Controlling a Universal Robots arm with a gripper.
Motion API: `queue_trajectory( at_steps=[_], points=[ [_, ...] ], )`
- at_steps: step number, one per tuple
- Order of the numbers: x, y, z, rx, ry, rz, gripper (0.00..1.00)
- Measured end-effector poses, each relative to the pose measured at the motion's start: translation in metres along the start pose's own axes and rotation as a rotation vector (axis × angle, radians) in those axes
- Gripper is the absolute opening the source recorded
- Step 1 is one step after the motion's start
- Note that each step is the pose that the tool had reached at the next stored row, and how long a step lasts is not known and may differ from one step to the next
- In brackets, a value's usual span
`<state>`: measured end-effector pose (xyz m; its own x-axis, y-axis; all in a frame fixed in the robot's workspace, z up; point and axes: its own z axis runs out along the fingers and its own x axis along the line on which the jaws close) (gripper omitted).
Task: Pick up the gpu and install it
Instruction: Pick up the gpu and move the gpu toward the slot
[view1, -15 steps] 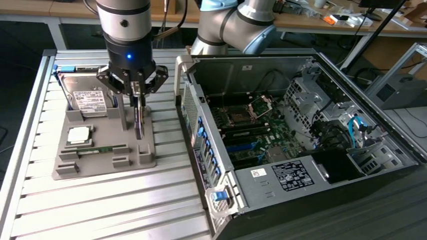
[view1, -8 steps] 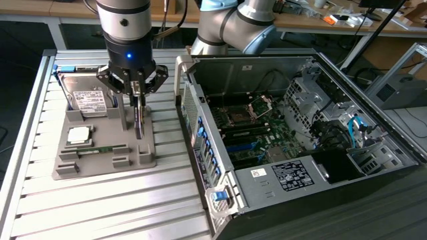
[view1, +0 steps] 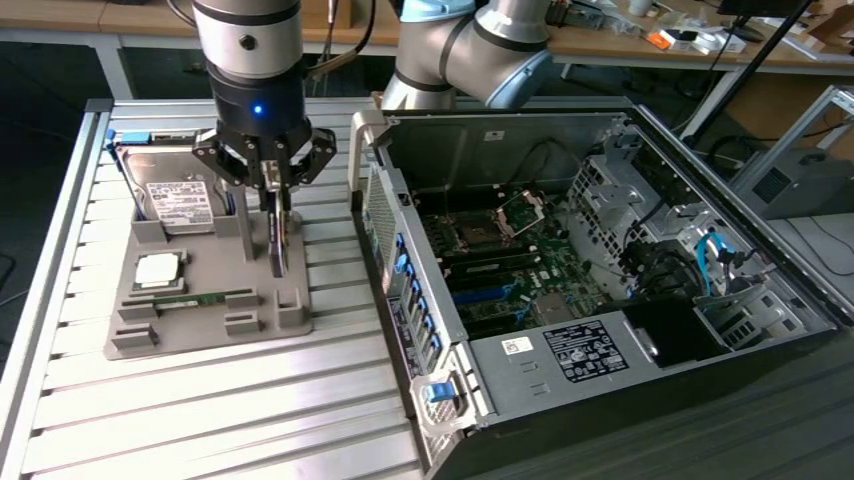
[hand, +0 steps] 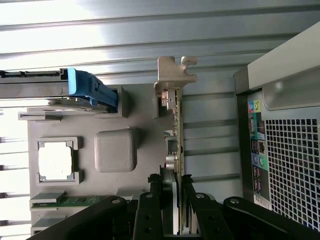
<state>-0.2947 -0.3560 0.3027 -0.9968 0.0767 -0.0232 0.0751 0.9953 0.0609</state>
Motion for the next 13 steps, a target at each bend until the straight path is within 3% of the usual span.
queue_trajectory(
  at_steps=[4,6,13],
  points=[
    [0.0000,0.0000,-0.0008,0.0000,0.0000,0.000,0.27],
    [-0.0002,0.0005,-0.0079,0.0000,0.0000,0.000,0.27],
    [-0.0002,0.0006,-0.0097,-0.0001,-0.0001,0.000,0.27]
  ],
)
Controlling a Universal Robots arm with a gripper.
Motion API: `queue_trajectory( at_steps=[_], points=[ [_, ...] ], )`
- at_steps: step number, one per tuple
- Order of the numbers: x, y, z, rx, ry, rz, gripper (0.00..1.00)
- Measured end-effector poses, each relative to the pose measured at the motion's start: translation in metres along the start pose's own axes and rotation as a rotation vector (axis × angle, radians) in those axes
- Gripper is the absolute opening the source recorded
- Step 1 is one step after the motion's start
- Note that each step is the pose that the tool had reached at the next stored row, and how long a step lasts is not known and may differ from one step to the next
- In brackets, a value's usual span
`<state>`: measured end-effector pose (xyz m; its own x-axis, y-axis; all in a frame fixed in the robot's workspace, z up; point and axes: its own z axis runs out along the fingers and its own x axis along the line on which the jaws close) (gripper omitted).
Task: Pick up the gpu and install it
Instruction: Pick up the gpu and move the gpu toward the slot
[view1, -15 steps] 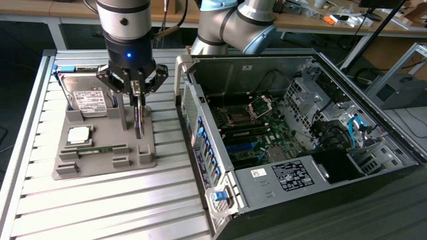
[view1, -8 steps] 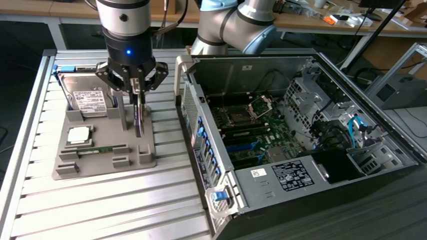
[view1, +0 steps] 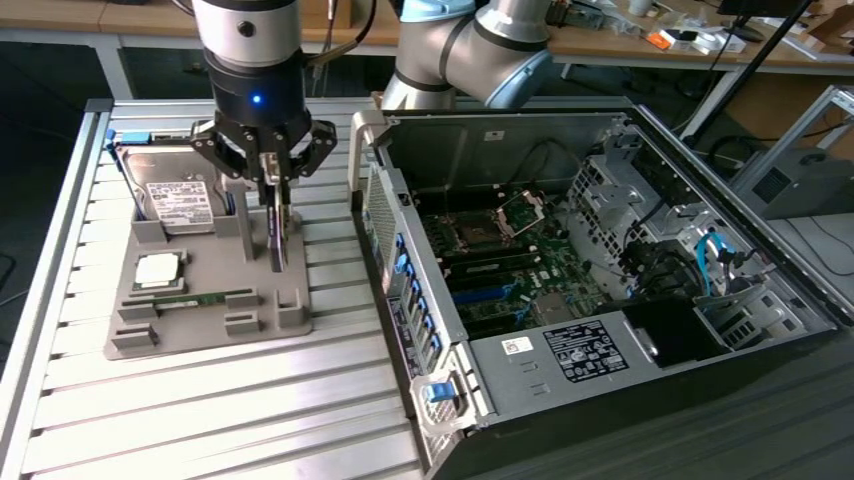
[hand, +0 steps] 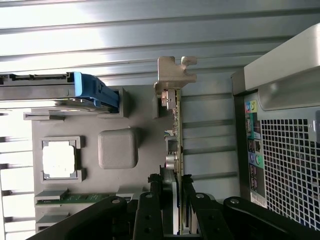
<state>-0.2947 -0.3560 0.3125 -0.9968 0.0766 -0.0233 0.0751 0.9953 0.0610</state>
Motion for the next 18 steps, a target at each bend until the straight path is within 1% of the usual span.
queue_trajectory(
  at_steps=[18],
  points=[
    [-0.0002,0.0004,-0.0068,0.0001,0.0001,0.000,0.27]
  ],
)
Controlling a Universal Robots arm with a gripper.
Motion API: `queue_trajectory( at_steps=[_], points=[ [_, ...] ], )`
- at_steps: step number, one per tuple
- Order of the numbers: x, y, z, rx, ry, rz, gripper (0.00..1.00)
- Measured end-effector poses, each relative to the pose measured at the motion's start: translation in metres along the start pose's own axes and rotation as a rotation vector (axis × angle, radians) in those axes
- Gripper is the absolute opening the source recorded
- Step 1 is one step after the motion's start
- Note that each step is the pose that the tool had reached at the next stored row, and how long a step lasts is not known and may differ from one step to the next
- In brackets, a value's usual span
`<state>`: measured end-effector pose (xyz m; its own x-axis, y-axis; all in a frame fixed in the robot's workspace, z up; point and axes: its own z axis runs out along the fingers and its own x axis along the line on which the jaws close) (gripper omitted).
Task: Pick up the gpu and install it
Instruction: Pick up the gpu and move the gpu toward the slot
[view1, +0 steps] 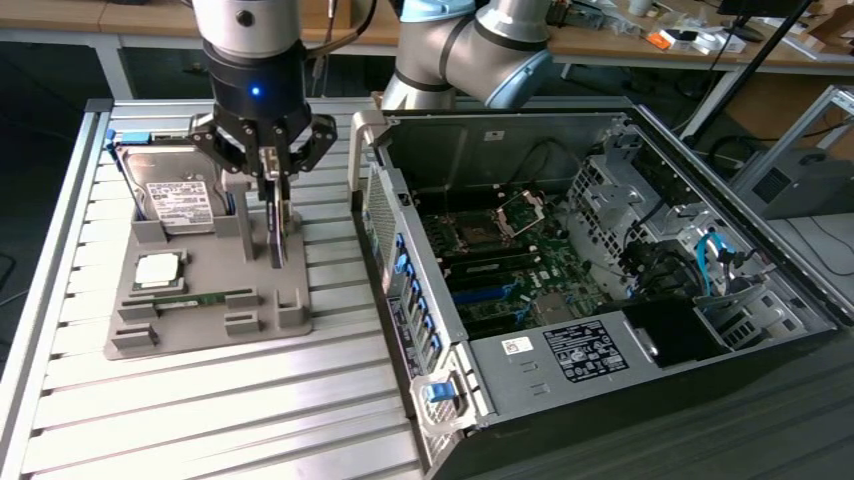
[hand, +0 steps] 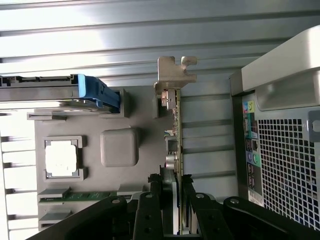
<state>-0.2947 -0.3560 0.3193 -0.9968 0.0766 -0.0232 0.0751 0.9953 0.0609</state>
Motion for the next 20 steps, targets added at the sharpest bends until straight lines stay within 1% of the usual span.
queue_trajectory(
  at_steps=[20],
  points=[
    [-0.0001,0.0002,-0.0043,0.0000,0.0000,0.000,0.27]
  ],
)
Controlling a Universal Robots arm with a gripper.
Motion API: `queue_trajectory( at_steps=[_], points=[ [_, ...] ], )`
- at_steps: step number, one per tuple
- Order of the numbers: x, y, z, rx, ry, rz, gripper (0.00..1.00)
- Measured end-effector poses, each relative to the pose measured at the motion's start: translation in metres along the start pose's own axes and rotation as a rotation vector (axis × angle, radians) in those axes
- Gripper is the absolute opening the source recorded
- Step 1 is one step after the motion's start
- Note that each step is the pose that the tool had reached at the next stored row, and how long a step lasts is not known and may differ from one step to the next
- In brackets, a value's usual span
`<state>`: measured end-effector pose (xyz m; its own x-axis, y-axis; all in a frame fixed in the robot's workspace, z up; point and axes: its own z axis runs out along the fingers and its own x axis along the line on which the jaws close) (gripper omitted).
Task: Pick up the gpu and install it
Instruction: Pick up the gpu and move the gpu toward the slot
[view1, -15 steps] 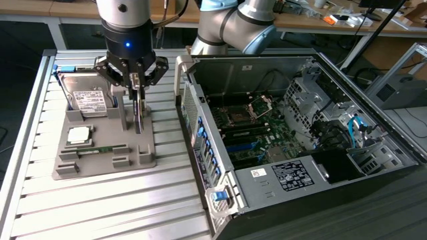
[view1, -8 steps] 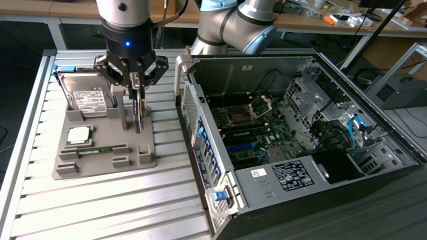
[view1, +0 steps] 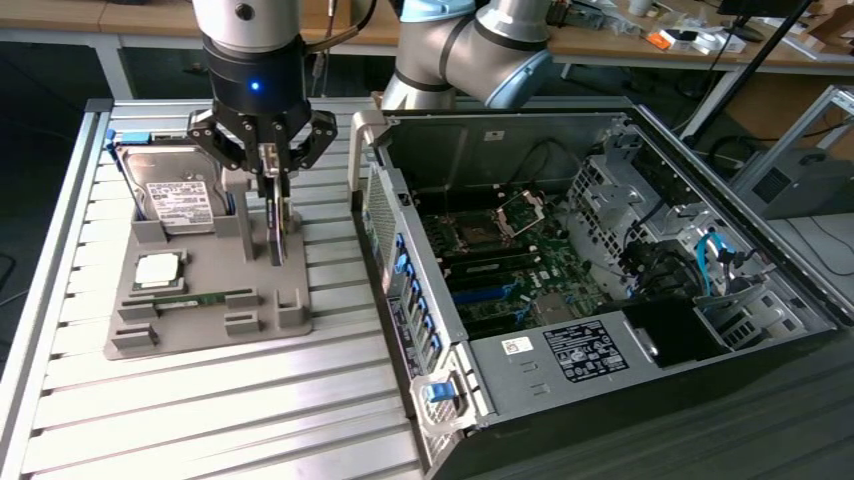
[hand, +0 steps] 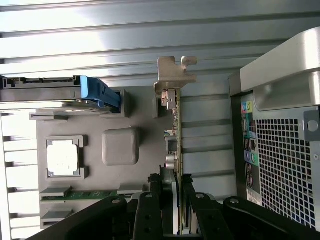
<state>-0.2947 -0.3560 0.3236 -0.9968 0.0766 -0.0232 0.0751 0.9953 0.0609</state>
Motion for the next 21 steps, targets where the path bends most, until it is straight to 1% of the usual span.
queue_trajectory(
  at_steps=[15,16,17,21],
  points=[
    [-0.0001,0.0003,-0.0044,0.0000,0.0000,0.000,0.27],
    [-0.0002,0.0005,-0.0078,0.0000,0.0000,0.000,0.27],
    [-0.0002,0.0006,-0.0091,0.0001,0.0001,0.000,0.27],
    [-0.0002,0.0006,-0.0097,0.0000,0.0000,0.000,0.27]
  ],
)
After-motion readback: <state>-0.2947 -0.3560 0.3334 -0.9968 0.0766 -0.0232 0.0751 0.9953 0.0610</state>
